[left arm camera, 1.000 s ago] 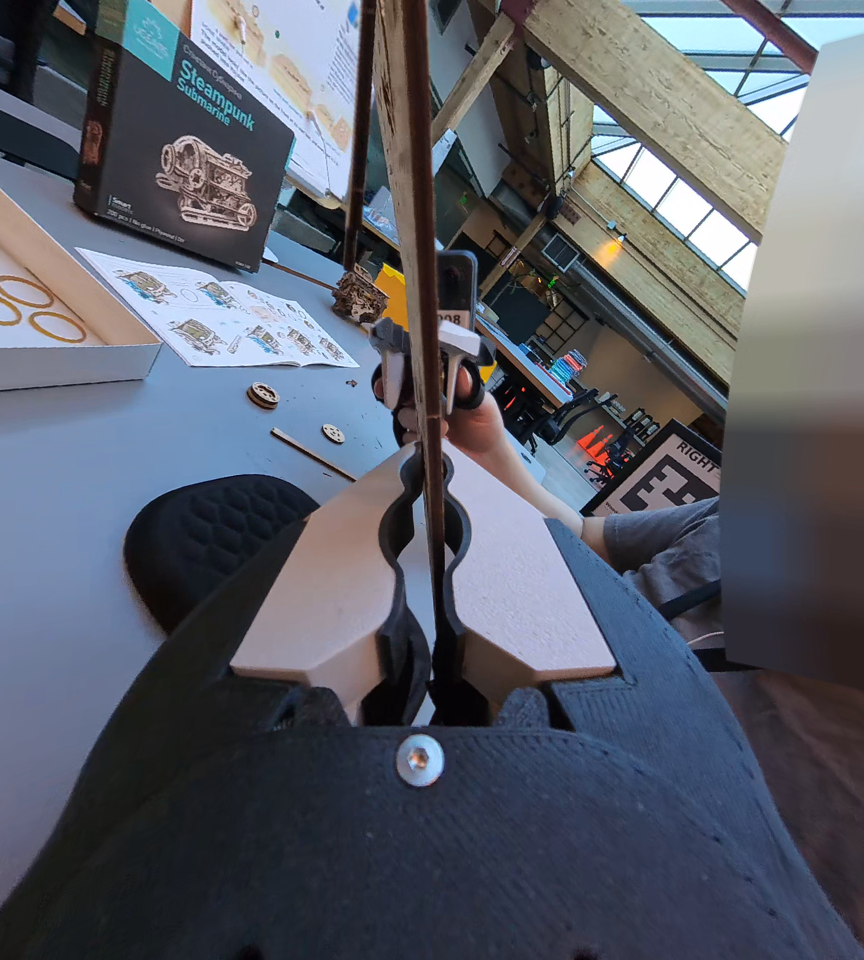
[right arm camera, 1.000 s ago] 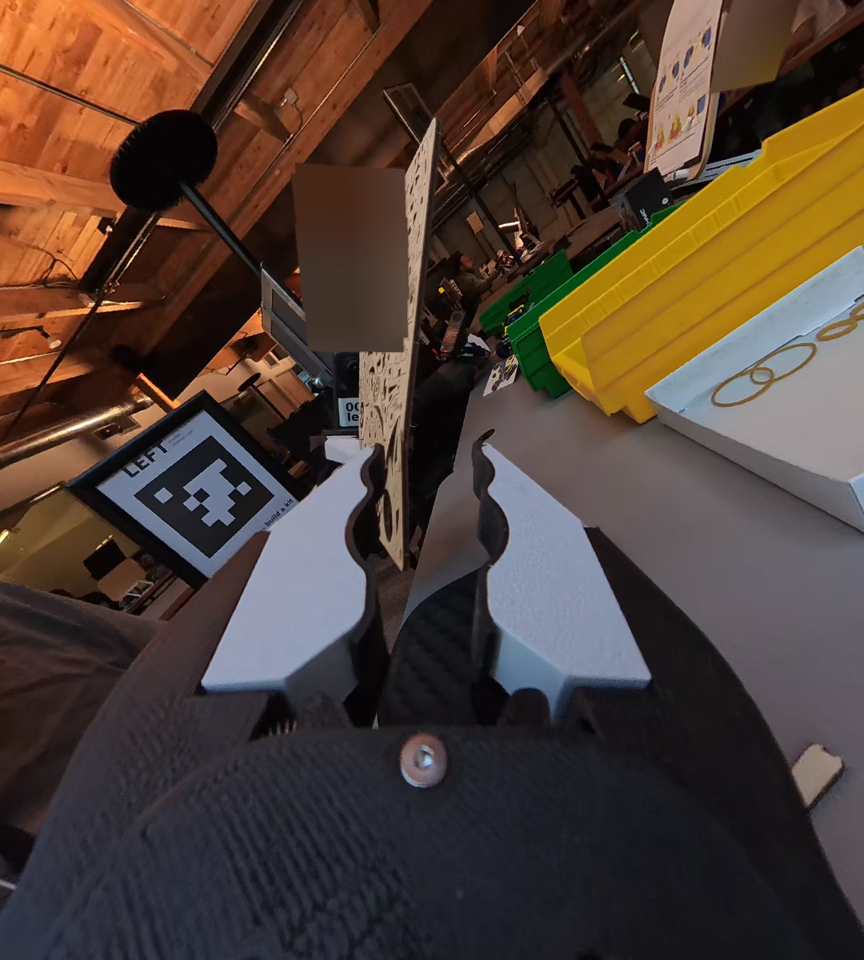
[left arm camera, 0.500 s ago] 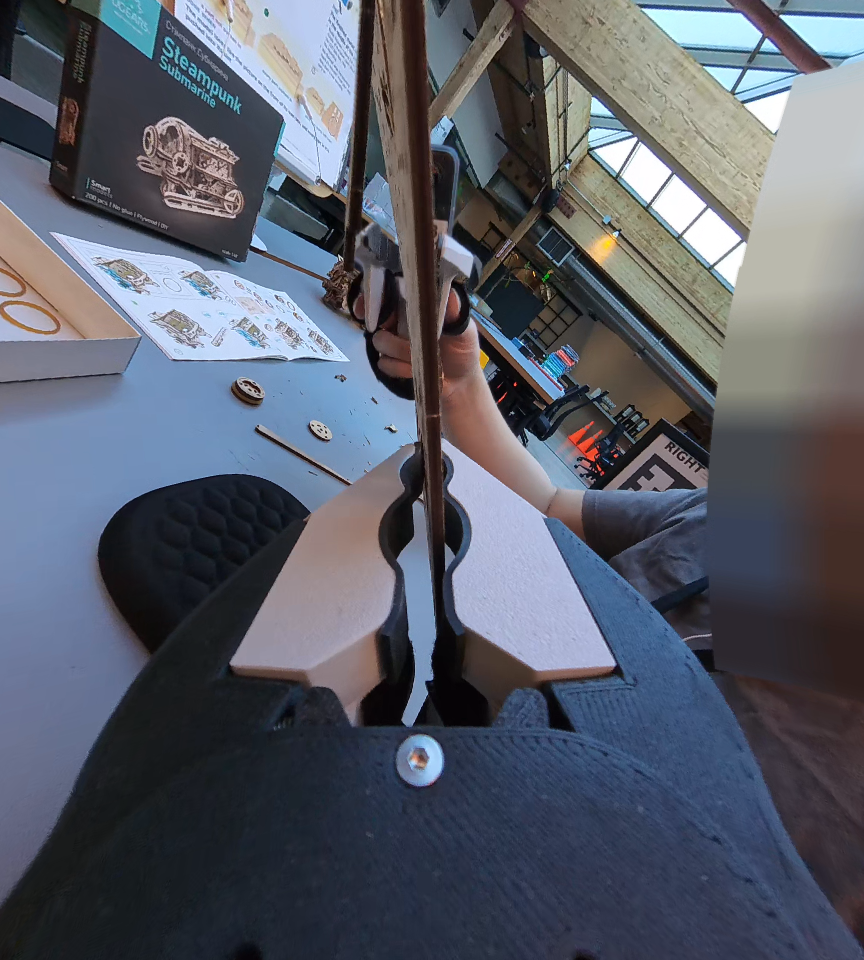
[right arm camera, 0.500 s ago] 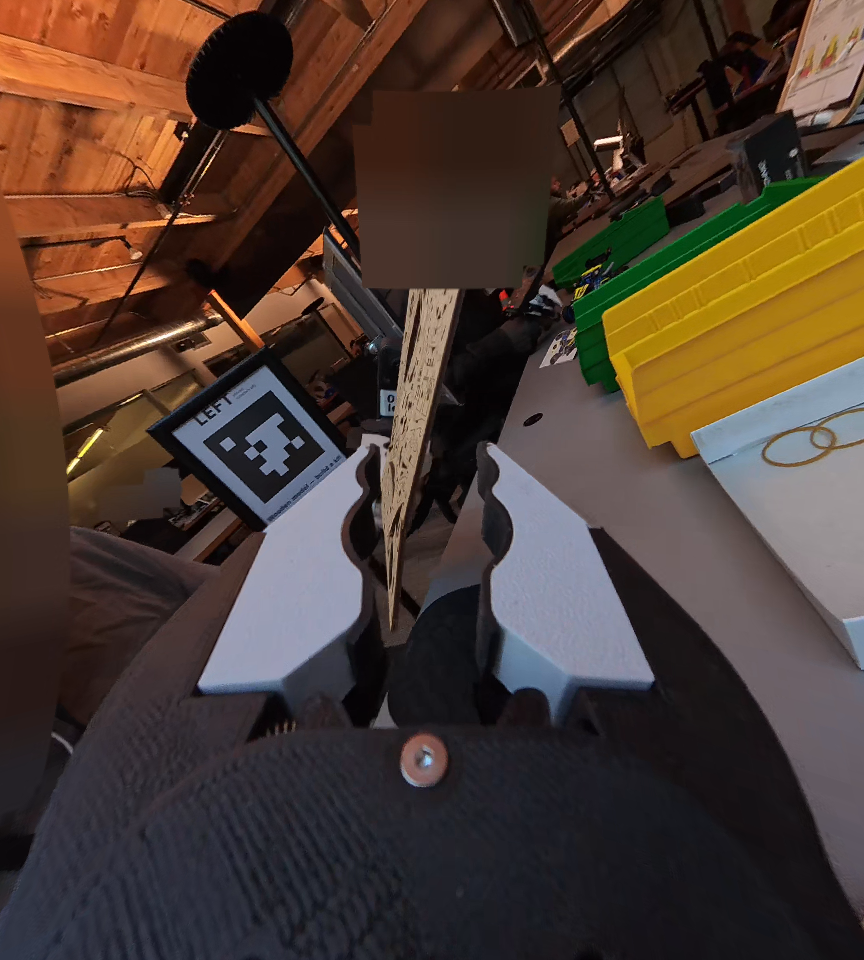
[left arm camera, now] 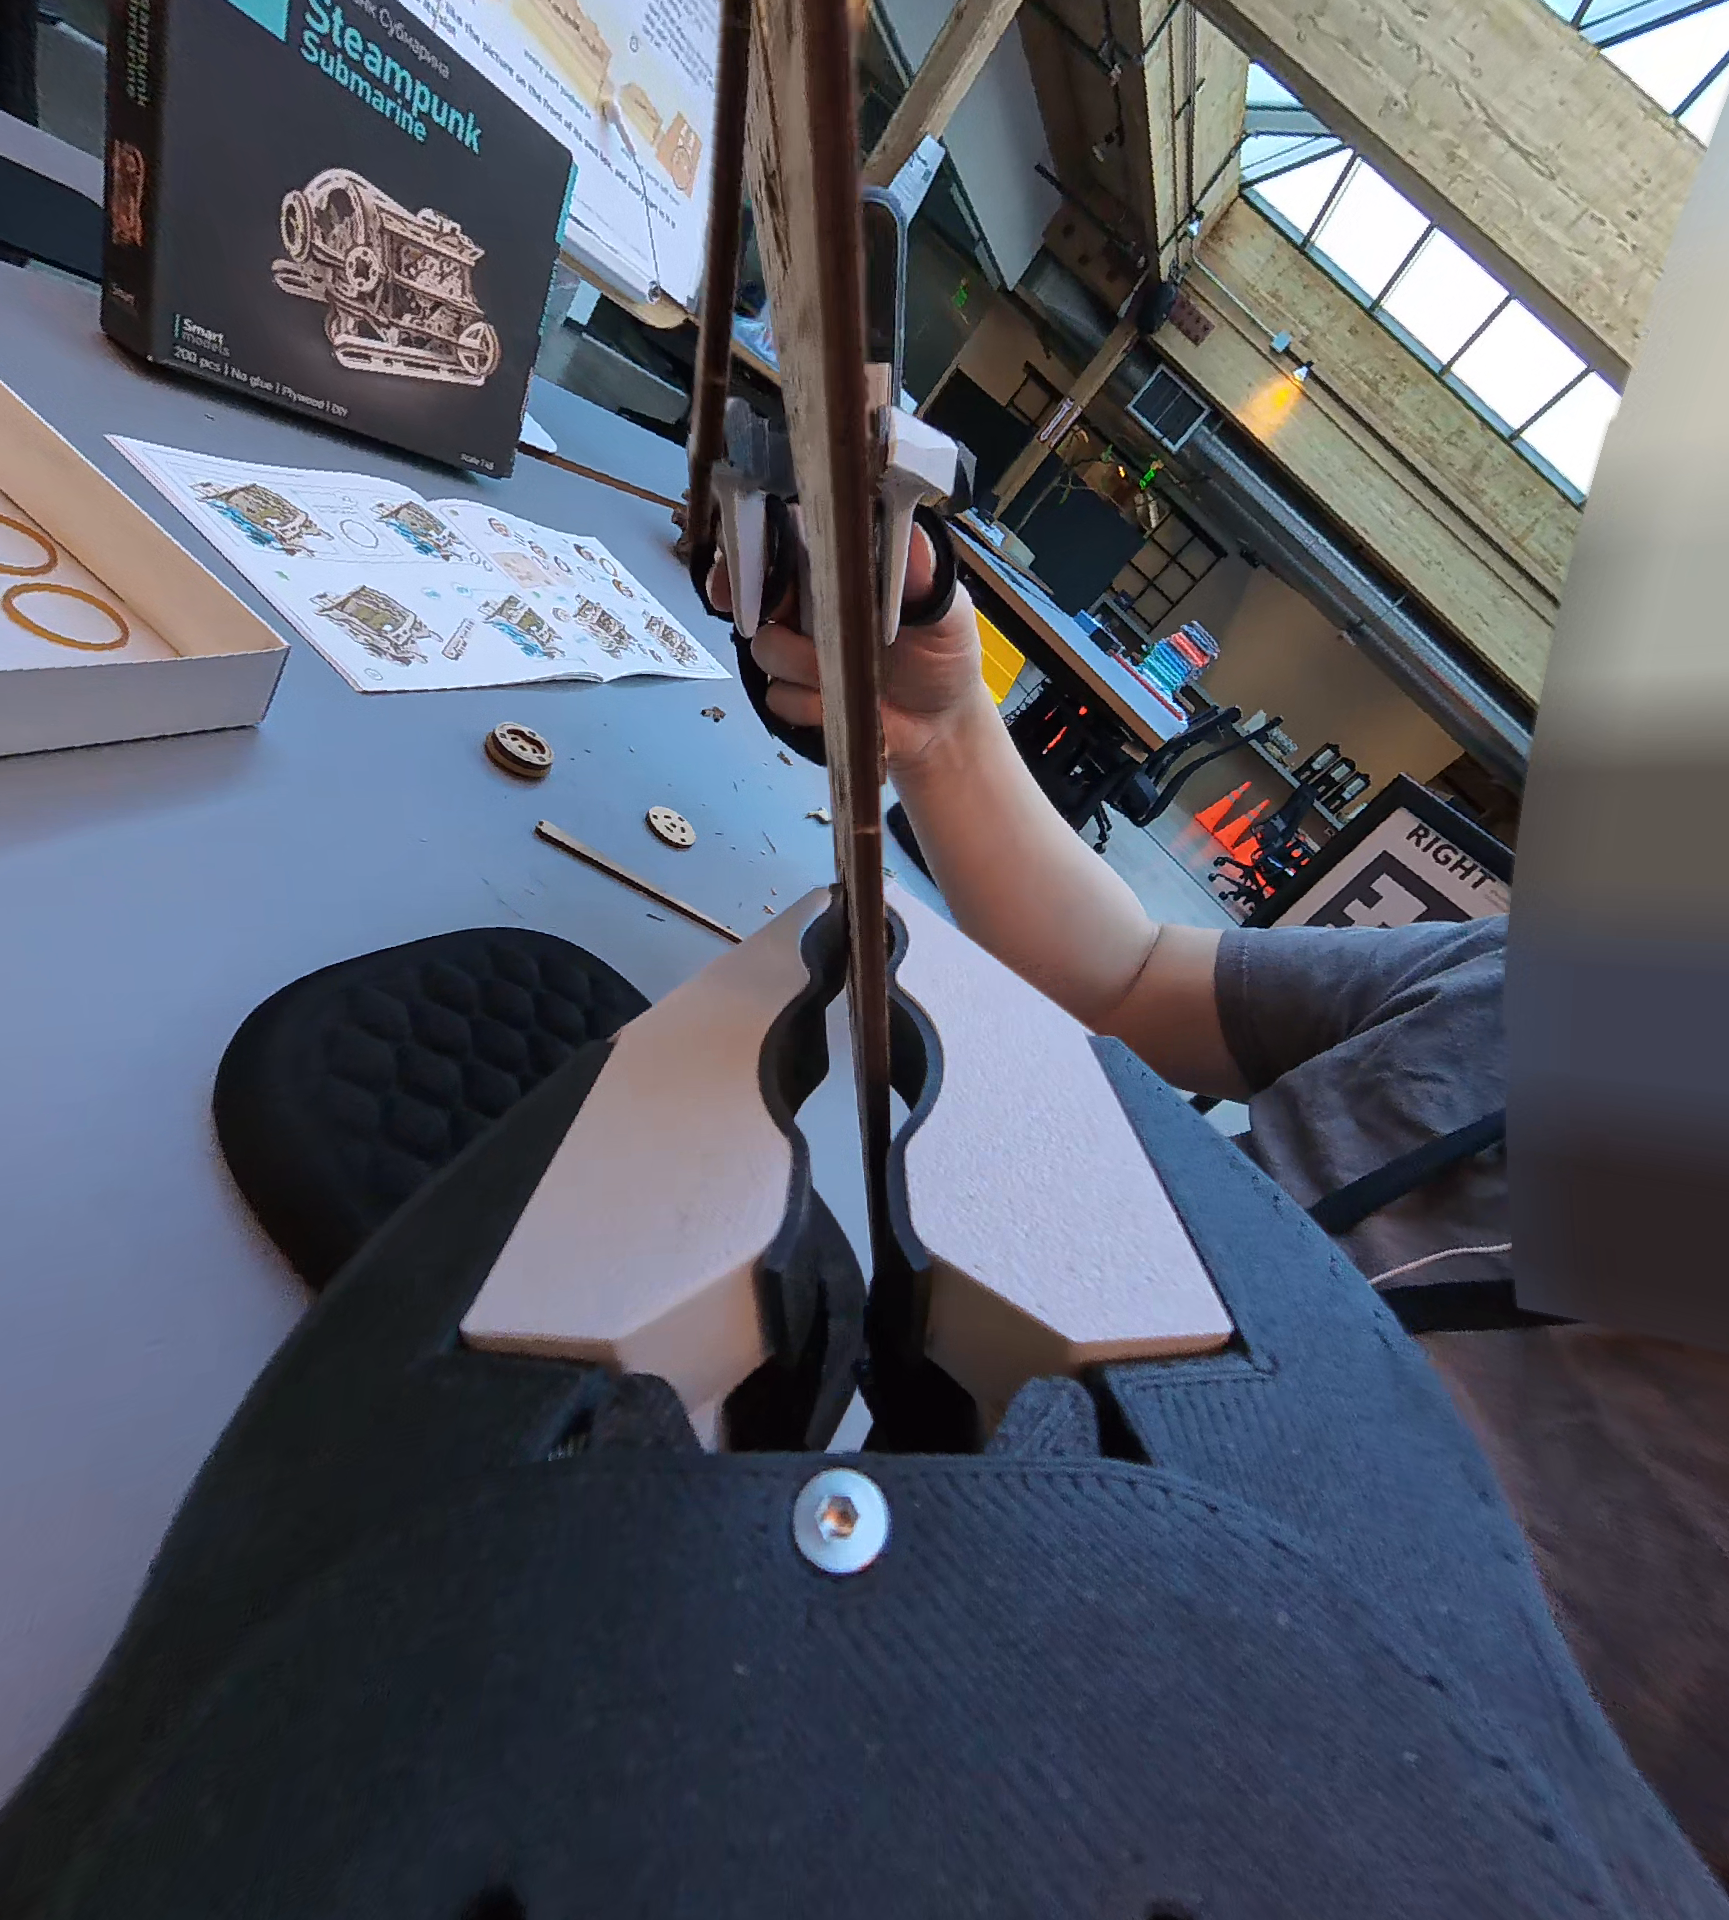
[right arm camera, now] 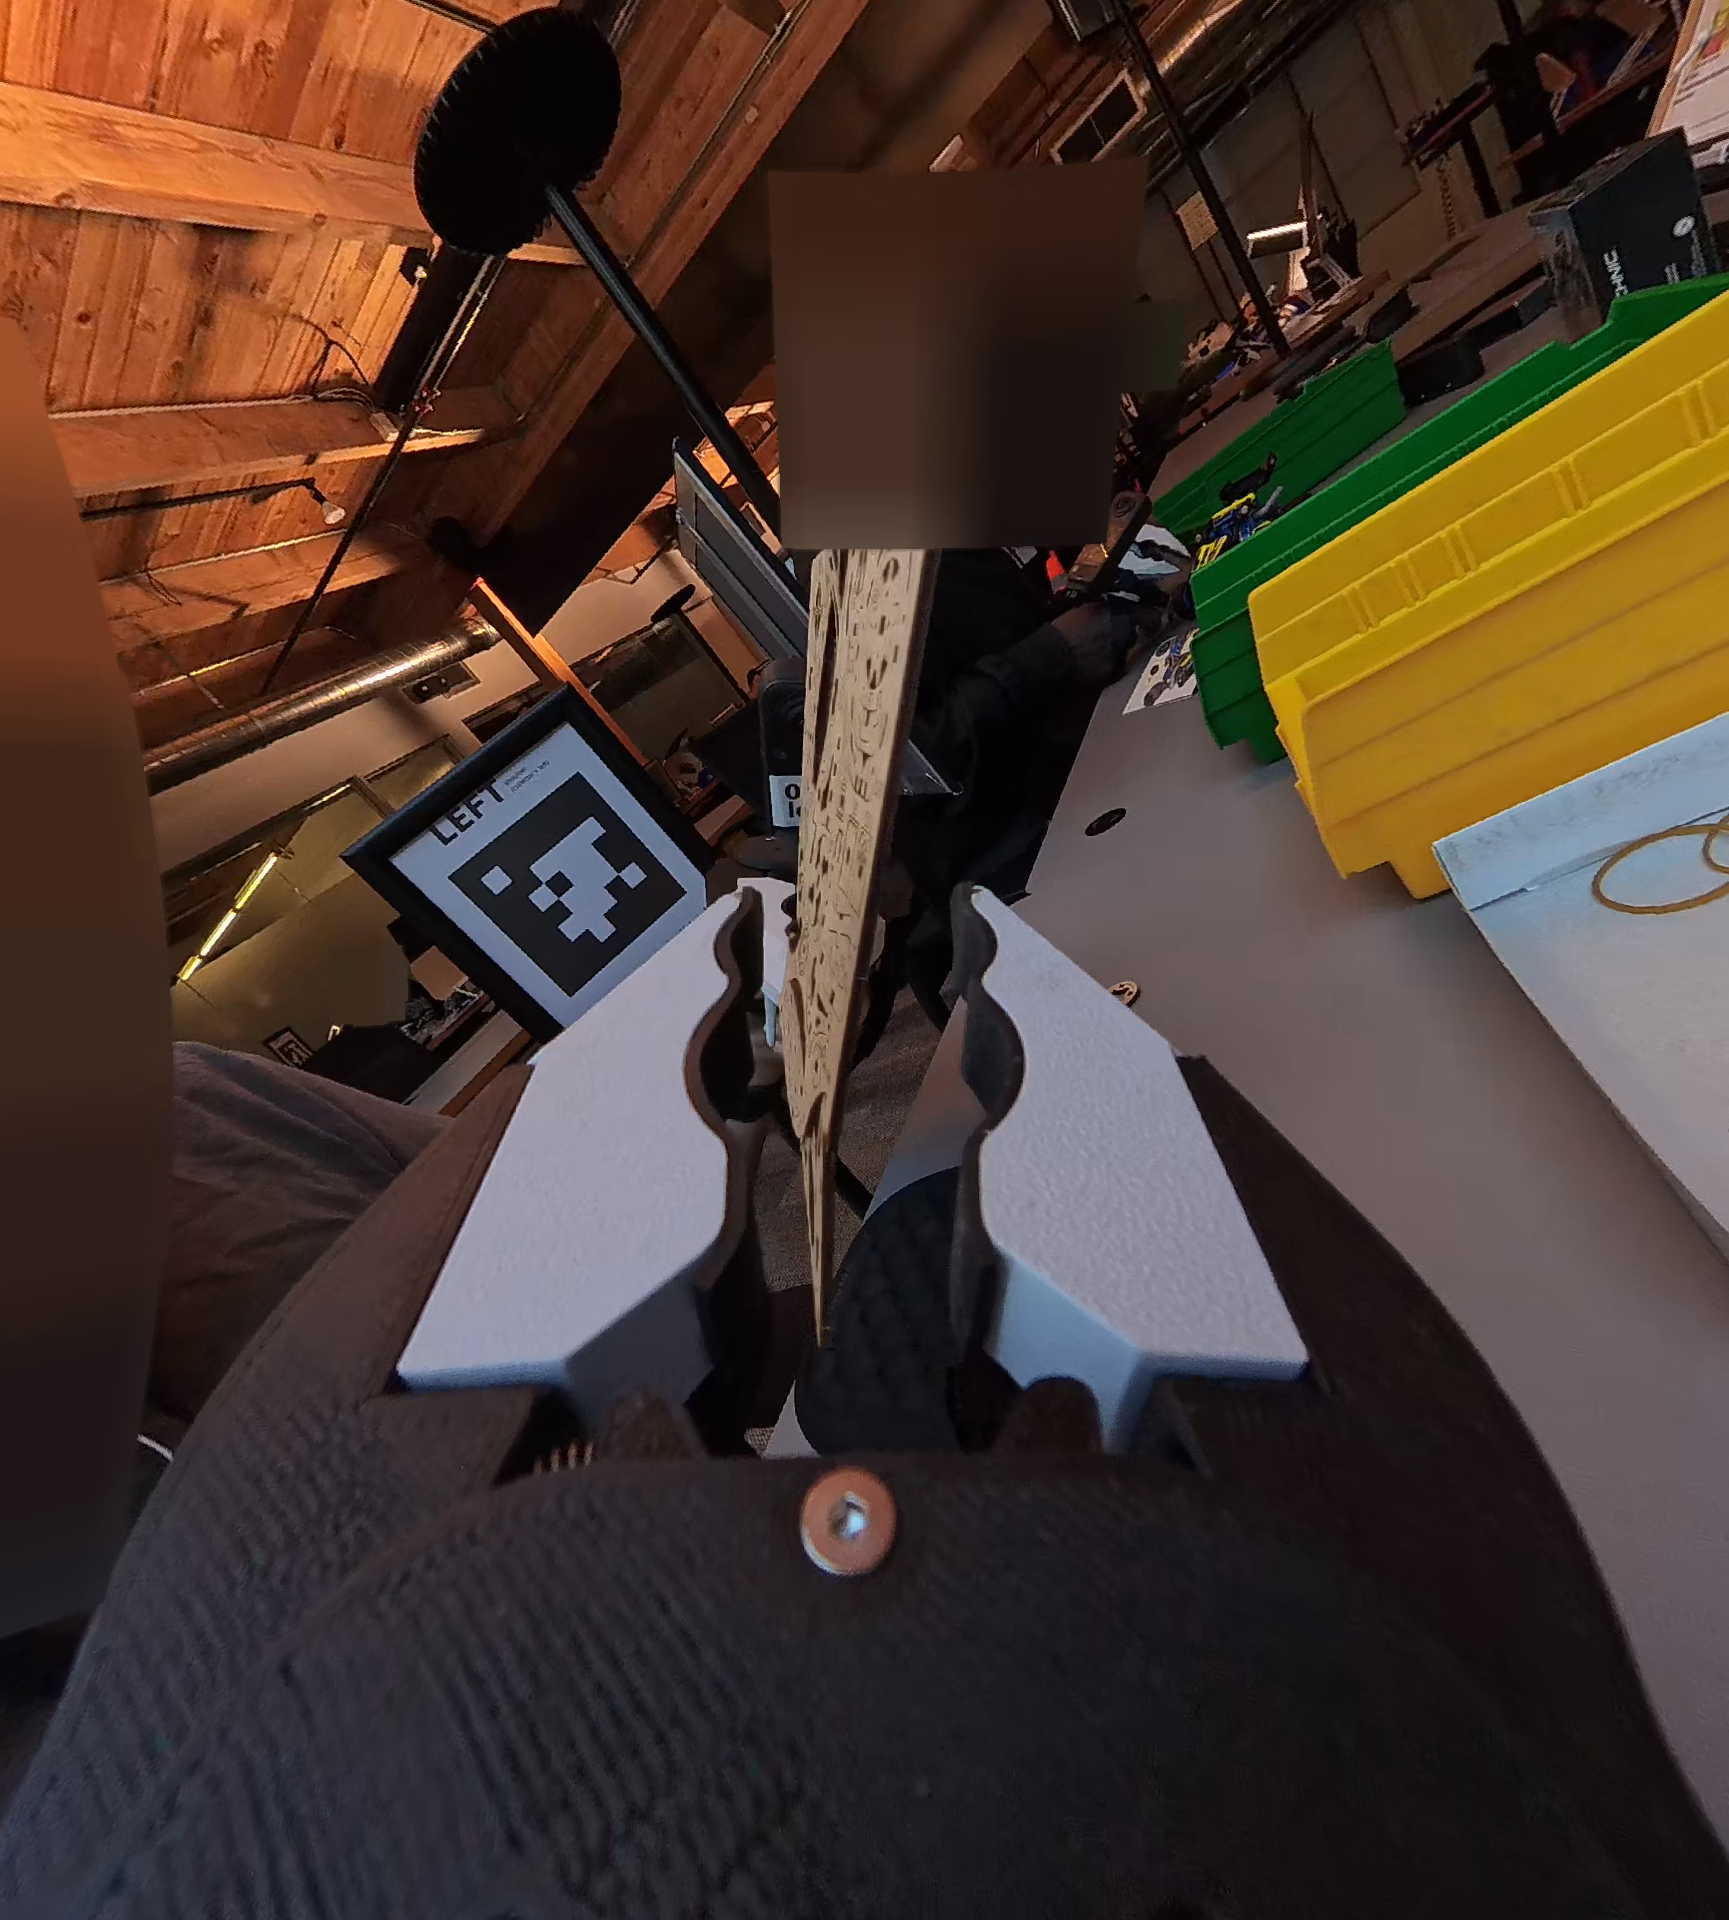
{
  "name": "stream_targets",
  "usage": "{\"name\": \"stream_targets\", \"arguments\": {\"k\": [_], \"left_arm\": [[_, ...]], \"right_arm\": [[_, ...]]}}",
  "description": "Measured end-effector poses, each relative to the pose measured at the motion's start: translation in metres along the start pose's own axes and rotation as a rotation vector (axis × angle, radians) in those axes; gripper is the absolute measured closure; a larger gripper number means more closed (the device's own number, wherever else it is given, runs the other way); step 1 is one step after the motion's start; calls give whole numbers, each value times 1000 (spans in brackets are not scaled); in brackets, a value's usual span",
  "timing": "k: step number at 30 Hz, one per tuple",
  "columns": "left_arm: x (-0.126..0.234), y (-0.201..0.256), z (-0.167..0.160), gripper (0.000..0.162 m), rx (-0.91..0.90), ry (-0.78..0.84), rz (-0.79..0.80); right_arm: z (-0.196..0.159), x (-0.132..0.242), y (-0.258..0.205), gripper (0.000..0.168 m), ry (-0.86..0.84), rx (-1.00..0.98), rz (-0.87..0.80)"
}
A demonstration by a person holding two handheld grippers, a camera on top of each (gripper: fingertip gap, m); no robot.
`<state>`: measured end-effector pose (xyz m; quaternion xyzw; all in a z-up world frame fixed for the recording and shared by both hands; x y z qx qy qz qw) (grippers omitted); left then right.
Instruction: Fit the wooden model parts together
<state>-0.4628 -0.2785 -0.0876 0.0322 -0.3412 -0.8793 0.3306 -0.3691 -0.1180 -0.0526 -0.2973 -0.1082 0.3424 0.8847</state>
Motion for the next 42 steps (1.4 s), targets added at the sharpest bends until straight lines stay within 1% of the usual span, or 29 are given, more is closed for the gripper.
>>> {"name": "stream_targets", "arguments": {"k": [8,25,28,29,30,31,32,33,34,35,37,38,40,42], "left_arm": [[1,1,-4,162,-10,-12,29],[1,1,-4,162,-9,-8,26],[0,2,-4,162,-12,-9,25],[0,2,-4,162,-12,-8,25],[0,2,-3,162,-12,-6,28],[0,3,-3,162,-15,-3,36],[0,3,-2,162,-20,-2,48],[0,3,-2,162,-22,-5,64],[-1,2,-1,162,-26,-10,85],[-2,2,0,162,-36,-9,114],[-5,1,5,162,-68,9,179],[-6,2,7,162,-83,22,201],[-10,7,10,162,-111,47,204],[-14,10,10,162,-119,61,195]], "right_arm": [[-3,-4,2,135,-9,-2,-8],[-5,-1,6,137,-19,1,-30],[-3,2,9,137,-14,13,-81],[2,6,10,138,5,42,-146],[12,12,4,138,44,115,-227],[25,17,-11,137,74,231,-287],[37,19,-30,136,67,349,-340],[47,18,-45,139,37,441,-402],[53,10,-58,144,-9,496,-432],[54,-5,-68,143,-92,504,-397],[43,-41,-80,137,-292,405,-261],[38,-57,-80,137,-352,358,-234],[33,-80,-73,137,-399,338,-247],[34,-92,-62,138,-407,364,-331]]}}
Point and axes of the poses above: each gripper's, where its closed fingertips meet, x back along the fingers, z out of its top, y = z × x across the jaws, the point moved 5 cm from there along x, back along the fingers, and after that the axes turned 10 degrees about -y, right-handed, at the moved point
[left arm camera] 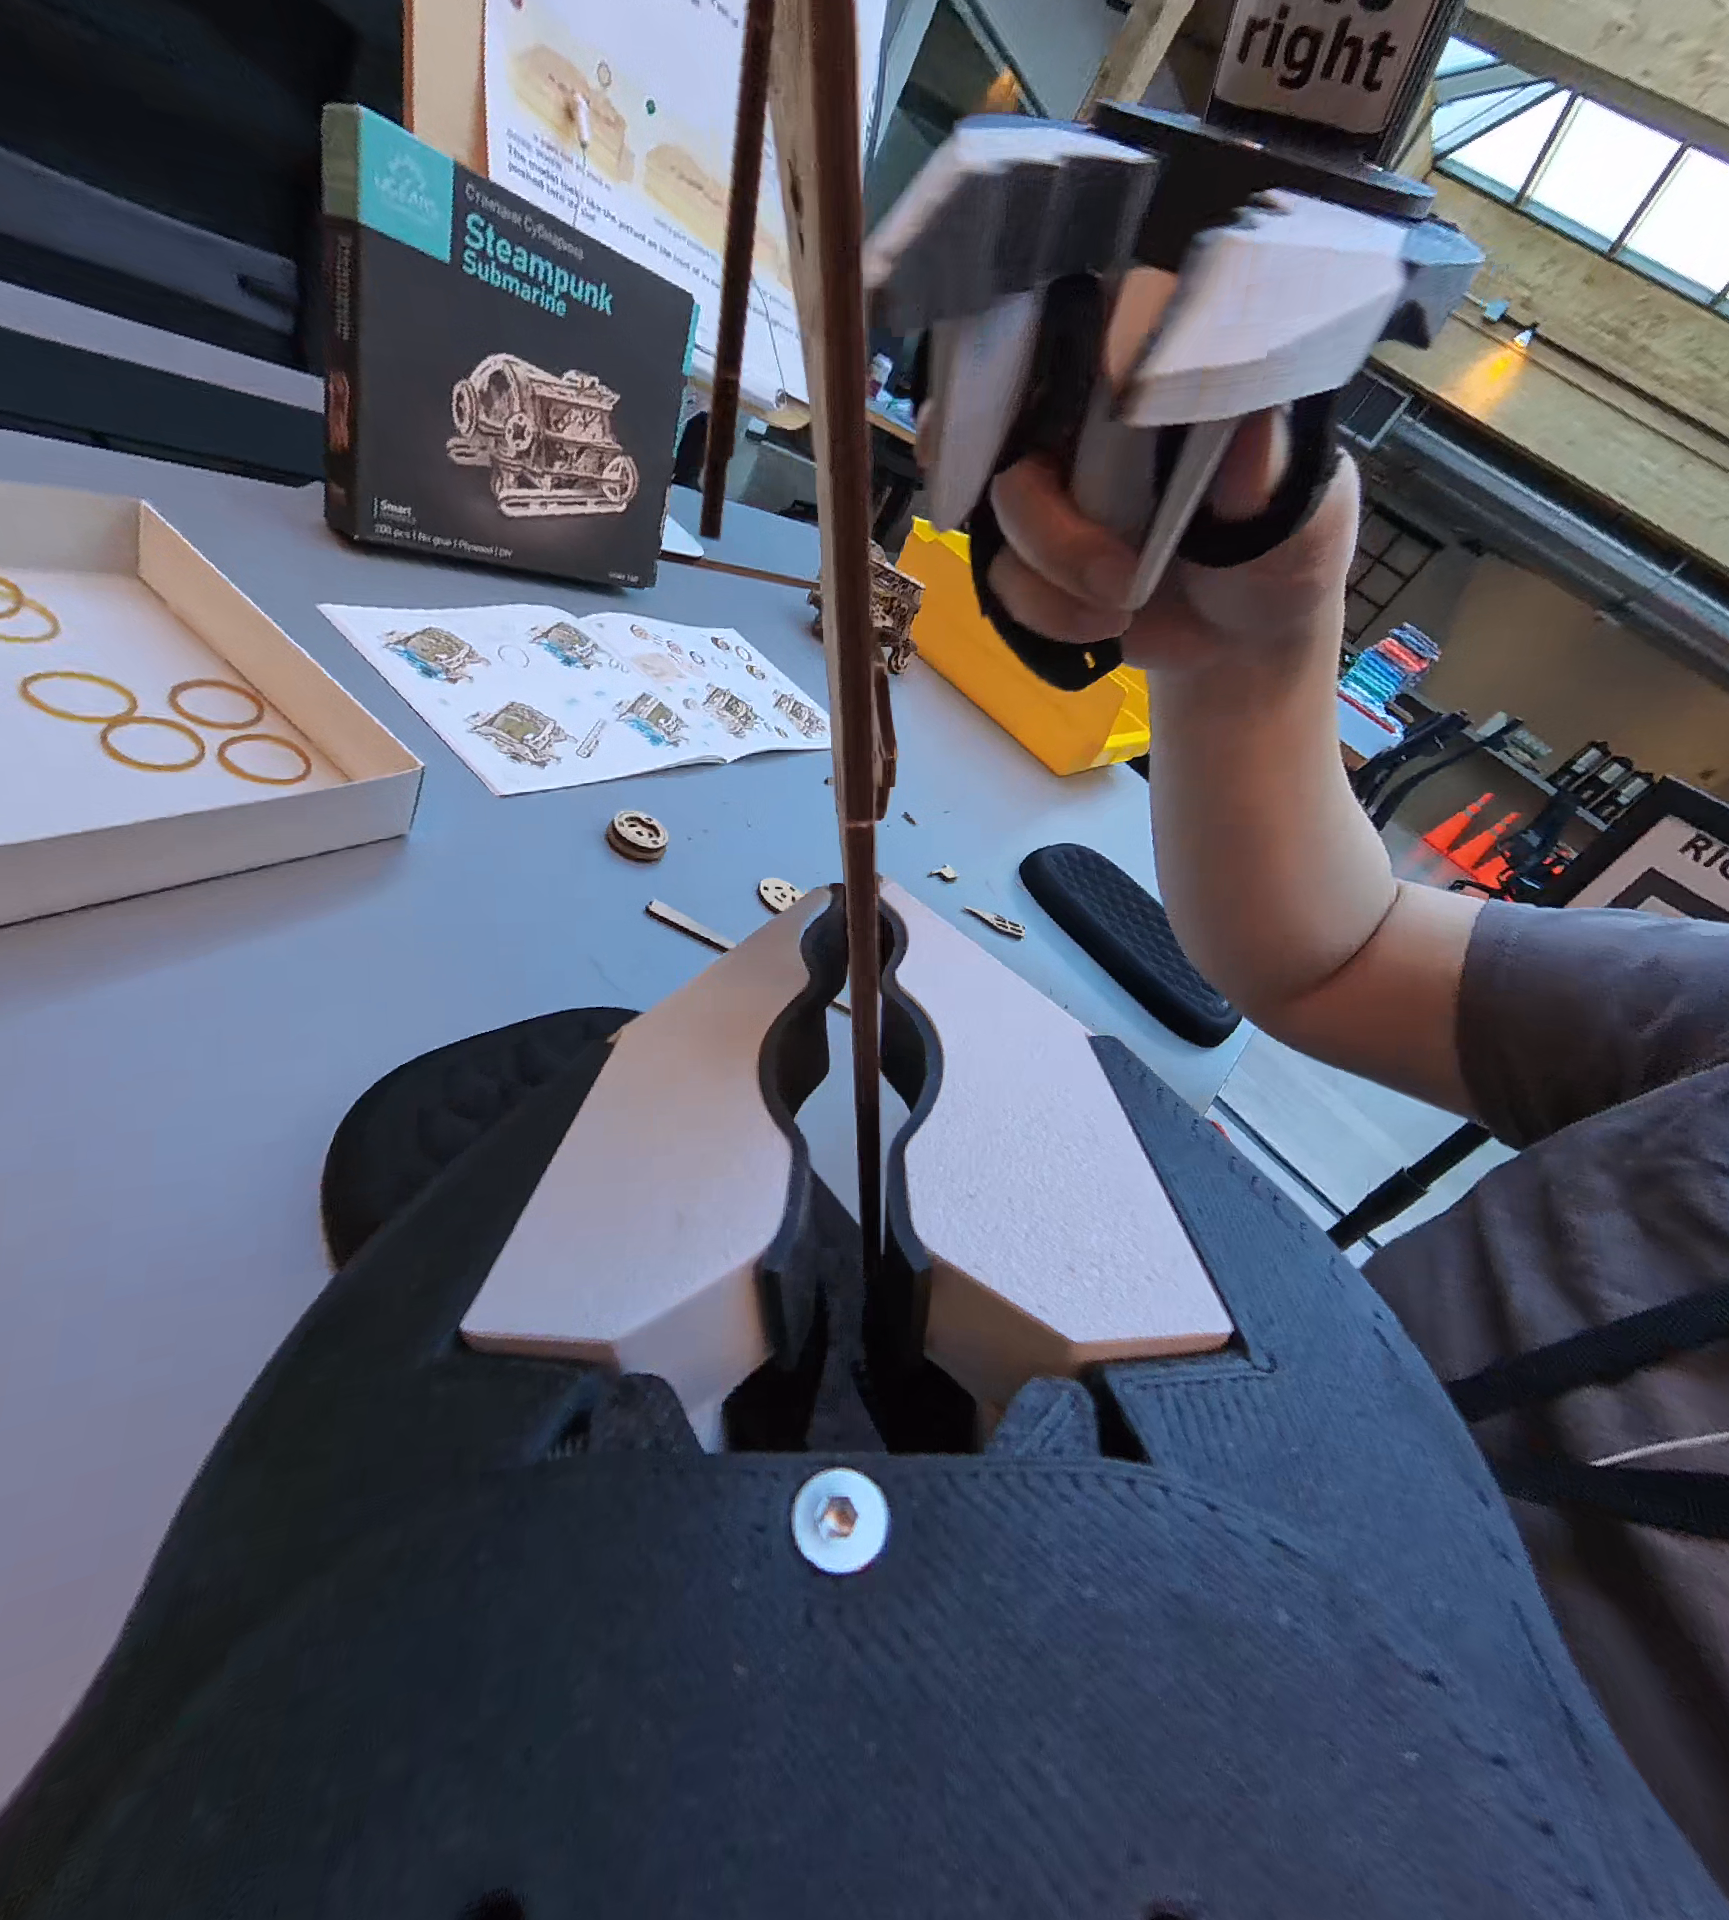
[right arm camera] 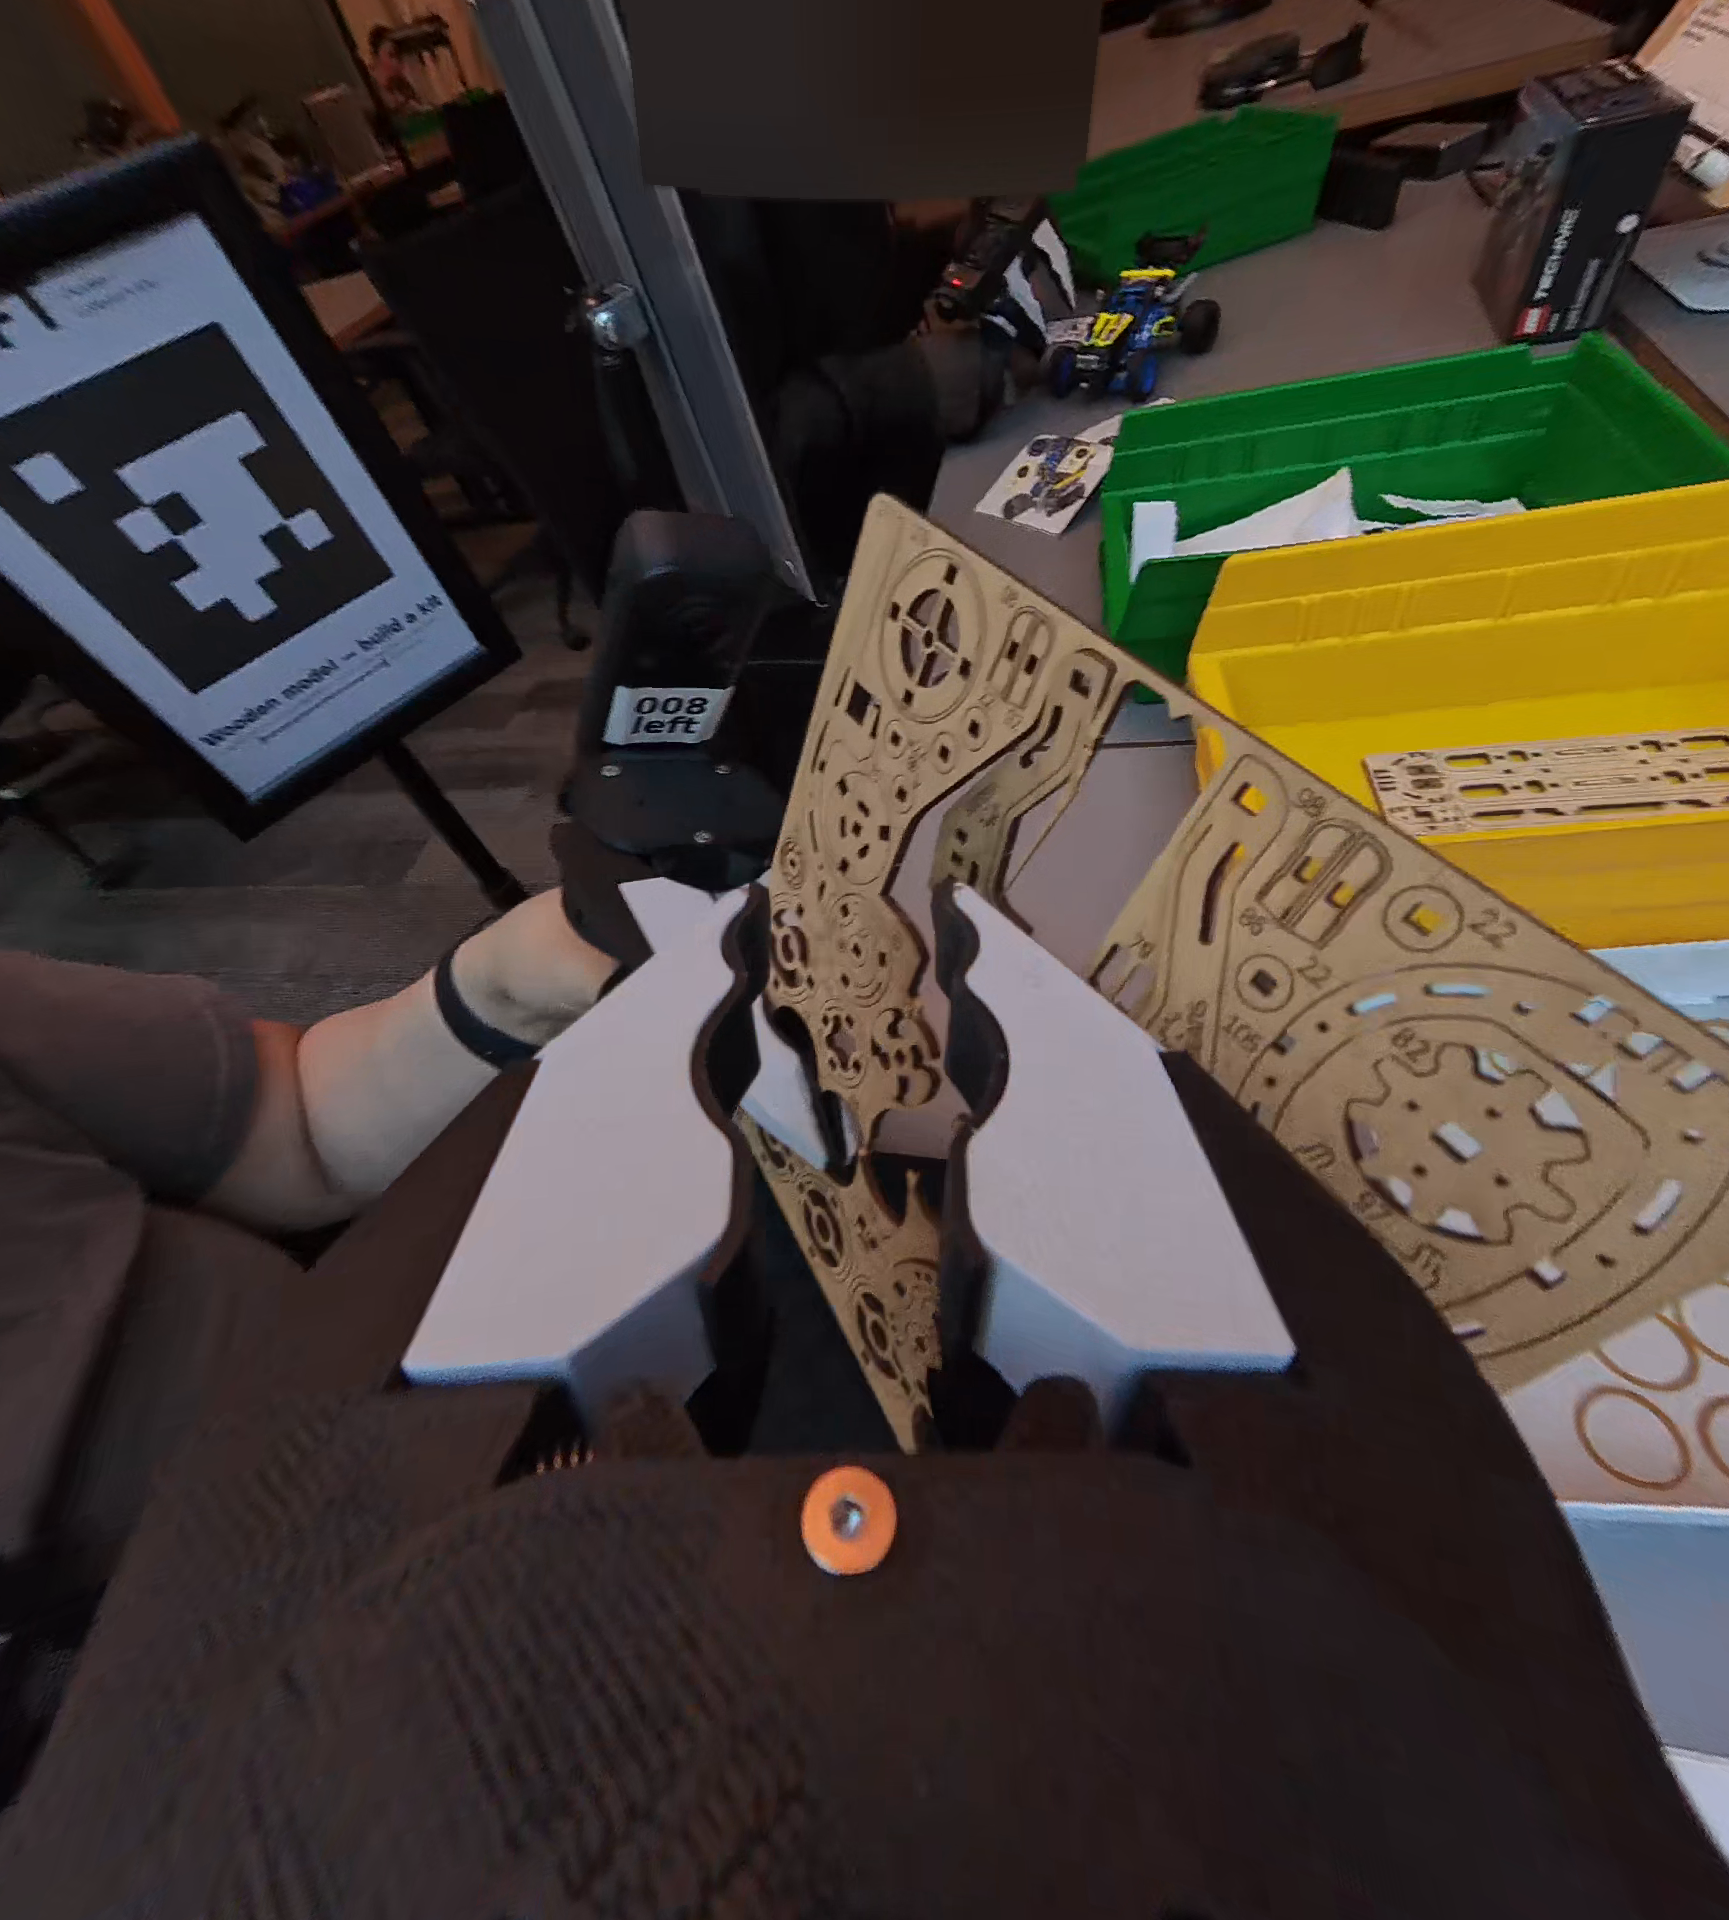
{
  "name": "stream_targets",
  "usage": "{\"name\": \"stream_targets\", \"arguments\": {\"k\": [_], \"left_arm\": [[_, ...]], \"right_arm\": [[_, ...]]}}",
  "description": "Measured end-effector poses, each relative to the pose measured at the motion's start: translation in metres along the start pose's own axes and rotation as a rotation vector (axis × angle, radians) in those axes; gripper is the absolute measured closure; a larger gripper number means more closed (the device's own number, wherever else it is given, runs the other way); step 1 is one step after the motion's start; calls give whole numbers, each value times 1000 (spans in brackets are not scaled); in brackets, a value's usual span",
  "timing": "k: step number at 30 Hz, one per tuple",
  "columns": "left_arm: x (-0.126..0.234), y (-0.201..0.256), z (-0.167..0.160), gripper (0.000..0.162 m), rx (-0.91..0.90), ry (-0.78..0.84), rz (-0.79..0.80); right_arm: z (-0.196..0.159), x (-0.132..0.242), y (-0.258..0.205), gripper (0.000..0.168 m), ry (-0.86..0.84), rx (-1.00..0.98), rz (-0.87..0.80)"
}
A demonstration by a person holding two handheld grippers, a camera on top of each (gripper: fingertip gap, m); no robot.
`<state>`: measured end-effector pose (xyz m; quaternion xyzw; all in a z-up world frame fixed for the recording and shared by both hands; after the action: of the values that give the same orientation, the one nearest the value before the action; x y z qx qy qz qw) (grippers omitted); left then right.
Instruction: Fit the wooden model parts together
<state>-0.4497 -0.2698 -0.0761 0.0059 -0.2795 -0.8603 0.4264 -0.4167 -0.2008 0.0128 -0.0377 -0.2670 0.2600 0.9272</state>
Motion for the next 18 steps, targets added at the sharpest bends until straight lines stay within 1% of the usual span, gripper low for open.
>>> {"name": "stream_targets", "arguments": {"k": [1,6,11,15,18], "left_arm": [[0,1,0,162,-3,6,6],[1,3,0,162,-36,19,46],[0,6,2,162,-40,50,3],[0,7,2,162,-49,57,-7],[0,6,2,162,-62,56,2]], "right_arm": [[1,-5,3,138,-2,-4,-28],[4,-18,1,142,-49,-62,-10],[8,-24,-6,144,-62,-67,41],[10,-26,-4,152,-45,-110,41],[9,-24,-5,154,-49,-129,53]]}}
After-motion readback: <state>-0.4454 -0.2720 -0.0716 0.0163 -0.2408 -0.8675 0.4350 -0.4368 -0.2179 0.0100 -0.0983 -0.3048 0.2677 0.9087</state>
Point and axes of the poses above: each gripper's, where its closed fingertips meet, x back along the fingers, z out of its top, y = z × x across the jaws, the point moved 5 cm from there along x, back along the fingers, and after that the axes turned 10 degrees about -y, right-handed, at the moved point
